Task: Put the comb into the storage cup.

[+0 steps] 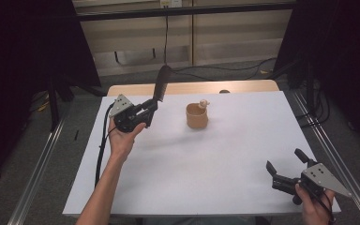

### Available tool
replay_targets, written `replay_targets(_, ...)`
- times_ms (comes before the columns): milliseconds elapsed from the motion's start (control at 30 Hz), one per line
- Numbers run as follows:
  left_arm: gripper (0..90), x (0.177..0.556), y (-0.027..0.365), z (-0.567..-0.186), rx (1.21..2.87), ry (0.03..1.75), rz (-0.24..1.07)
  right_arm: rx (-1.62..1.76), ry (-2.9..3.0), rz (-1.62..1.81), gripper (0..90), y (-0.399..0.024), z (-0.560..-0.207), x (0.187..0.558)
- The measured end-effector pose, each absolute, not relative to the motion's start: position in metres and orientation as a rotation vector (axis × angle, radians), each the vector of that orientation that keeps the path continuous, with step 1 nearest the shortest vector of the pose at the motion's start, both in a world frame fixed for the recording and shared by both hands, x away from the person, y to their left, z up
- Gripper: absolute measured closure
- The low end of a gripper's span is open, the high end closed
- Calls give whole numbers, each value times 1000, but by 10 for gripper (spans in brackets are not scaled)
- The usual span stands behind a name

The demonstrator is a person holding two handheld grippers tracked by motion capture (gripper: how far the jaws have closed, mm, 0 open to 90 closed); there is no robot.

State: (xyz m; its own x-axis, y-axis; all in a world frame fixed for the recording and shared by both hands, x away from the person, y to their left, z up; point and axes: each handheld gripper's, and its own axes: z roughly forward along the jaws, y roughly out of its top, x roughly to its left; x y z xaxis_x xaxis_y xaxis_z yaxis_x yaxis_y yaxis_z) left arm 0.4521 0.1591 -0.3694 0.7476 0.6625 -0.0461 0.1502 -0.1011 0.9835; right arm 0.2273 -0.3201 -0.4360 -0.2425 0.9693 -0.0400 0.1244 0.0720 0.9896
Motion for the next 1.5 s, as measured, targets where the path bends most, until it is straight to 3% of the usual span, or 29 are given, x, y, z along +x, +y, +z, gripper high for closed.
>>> replay_targets(1500, 728, 466, 80, -363, 1611, 586, 433, 1129, 1517, 1282, 0, -321, -436, 227)
